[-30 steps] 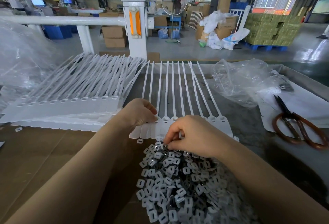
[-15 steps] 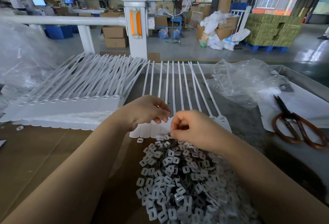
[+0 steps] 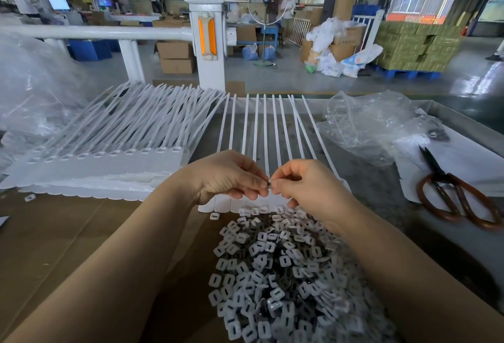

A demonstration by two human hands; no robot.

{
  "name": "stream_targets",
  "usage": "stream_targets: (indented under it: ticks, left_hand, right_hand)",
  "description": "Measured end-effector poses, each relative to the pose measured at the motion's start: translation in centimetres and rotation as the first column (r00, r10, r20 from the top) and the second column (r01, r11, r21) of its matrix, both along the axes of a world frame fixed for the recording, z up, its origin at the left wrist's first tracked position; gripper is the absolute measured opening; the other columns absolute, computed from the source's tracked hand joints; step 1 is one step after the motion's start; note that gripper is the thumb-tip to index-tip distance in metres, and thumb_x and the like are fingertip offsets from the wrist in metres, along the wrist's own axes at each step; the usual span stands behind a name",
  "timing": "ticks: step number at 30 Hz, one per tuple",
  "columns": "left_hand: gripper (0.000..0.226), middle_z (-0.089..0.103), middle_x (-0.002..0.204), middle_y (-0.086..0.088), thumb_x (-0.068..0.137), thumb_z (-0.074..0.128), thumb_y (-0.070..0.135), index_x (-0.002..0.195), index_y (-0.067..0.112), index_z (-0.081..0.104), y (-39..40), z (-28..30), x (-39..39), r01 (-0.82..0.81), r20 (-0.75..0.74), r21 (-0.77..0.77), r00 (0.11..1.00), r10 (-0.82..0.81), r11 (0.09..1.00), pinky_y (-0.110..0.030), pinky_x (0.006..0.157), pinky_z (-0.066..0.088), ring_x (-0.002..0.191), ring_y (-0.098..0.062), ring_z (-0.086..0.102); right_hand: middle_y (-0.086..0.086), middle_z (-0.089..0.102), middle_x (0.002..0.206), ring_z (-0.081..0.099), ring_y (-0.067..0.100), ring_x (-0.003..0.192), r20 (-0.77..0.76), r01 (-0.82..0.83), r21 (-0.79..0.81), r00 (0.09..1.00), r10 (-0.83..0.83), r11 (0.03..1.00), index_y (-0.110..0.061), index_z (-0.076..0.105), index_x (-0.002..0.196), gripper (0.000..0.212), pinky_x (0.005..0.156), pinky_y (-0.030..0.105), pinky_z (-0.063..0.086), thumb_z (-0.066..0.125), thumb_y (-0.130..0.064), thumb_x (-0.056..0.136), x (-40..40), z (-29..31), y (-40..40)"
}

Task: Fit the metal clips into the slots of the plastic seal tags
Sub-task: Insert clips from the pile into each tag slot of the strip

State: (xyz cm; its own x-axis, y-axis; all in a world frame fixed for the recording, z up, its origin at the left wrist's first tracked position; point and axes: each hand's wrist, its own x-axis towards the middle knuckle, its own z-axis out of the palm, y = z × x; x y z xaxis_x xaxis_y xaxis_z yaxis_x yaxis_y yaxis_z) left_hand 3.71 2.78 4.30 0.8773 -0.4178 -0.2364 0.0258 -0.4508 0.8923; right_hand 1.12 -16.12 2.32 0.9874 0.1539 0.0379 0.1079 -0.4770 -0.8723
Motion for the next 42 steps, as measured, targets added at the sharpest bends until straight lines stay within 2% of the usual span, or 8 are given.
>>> stream_targets:
  ticks: [7,10,14,20,27,33,39,42]
  left_hand:
    - [0.004,0.075,0.082,-0.001,0.086,0.07,0.009,0.089,0.012,0.071,0.1,-0.1,0.2,-0.049,-0.022,-0.009,0.999,0.049,0.999,-0.02,0.064,0.047,0.066,-0.005,0.065]
    - [0.007,0.075,0.083,-0.002,0.085,0.072,0.01,0.092,0.011,0.071,0.1,-0.1,0.1,-0.053,-0.03,-0.006,0.998,0.053,0.999,-0.02,0.064,0.048,0.067,-0.005,0.066]
    - [0.008,0.076,0.084,-0.003,0.083,0.074,0.011,0.091,0.011,0.072,-0.1,-0.1,0.1,-0.054,-0.031,-0.009,0.998,0.053,0.999,-0.02,0.063,0.048,0.067,-0.006,0.066]
    - [0.009,0.076,0.083,-0.001,0.086,0.073,0.016,0.093,0.01,0.072,-0.3,0.0,0.1,-0.049,0.014,-0.03,0.999,0.05,0.998,-0.018,0.064,0.05,0.069,-0.005,0.066]
    - [0.007,0.067,0.078,0.0,0.089,0.07,0.014,0.082,0.015,0.072,0.1,-1.2,0.7,-0.43,0.241,0.029,0.879,0.411,0.902,-0.02,0.061,0.042,0.072,-0.012,0.057]
    - [0.006,0.068,0.079,0.0,0.088,0.071,0.02,0.084,0.016,0.074,-0.4,-2.4,1.0,-0.491,0.264,0.085,0.85,0.455,0.867,-0.022,0.055,0.042,0.071,-0.012,0.059]
    - [0.013,0.07,0.08,0.002,0.083,0.076,0.025,0.071,0.026,0.071,-1.3,-2.9,0.9,-0.481,0.272,0.176,0.862,0.427,0.859,-0.036,0.076,0.057,0.081,-0.017,0.064]
    - [0.009,0.071,0.079,0.002,0.08,0.078,0.027,0.074,0.022,0.073,-1.3,-2.8,0.8,-0.469,0.284,0.183,0.866,0.411,0.864,-0.036,0.075,0.057,0.081,-0.017,0.065]
  right_hand:
    - [-0.008,0.073,0.075,0.062,0.011,0.064,0.004,0.02,-0.072,1.0,-0.02,0.997,-0.024,0.068,0.082,0.014,0.065,0.035,0.058,0.064,-0.014,0.09,-0.1,-0.1,-0.1]
    - [-0.008,0.072,0.072,0.063,0.015,0.061,0.037,0.003,-0.142,0.999,0.002,0.99,-0.027,0.071,0.081,0.012,0.061,0.029,0.055,0.067,-0.019,0.089,-0.2,-0.2,-0.2]
    - [-0.007,0.073,0.078,0.068,0.012,0.074,0.095,0.014,-0.109,0.996,-0.003,0.994,-0.03,0.072,0.085,0.007,0.073,0.031,0.056,0.069,-0.026,0.089,-0.2,-0.2,-0.1]
    - [-0.006,0.071,0.076,0.058,-0.001,0.057,0.144,0.039,-0.112,0.989,-0.023,0.993,-0.027,0.072,0.088,0.006,0.059,0.022,0.048,0.067,-0.027,0.091,0.0,-0.5,0.1]
    - [-0.016,0.068,0.088,0.066,0.003,0.075,0.114,-0.034,-0.385,0.99,0.084,0.922,-0.028,0.072,0.105,0.015,0.068,0.016,0.052,0.062,-0.03,0.094,0.0,-0.6,-0.1]
    - [-0.015,0.065,0.085,0.065,0.007,0.074,0.111,-0.05,-0.439,0.988,0.109,0.897,-0.03,0.071,0.103,0.013,0.066,0.019,0.051,0.062,-0.035,0.094,-0.2,-0.7,0.1]
    - [-0.015,0.065,0.083,0.067,0.012,0.071,0.104,-0.059,-0.446,0.988,0.118,0.893,-0.03,0.071,0.103,0.014,0.066,0.023,0.053,0.062,-0.035,0.094,-0.2,-0.7,0.1]
    - [-0.015,0.065,0.082,0.067,0.011,0.07,0.101,-0.059,-0.444,0.988,0.115,0.894,-0.03,0.071,0.104,0.015,0.065,0.024,0.053,0.061,-0.035,0.094,-0.2,-0.7,0.1]
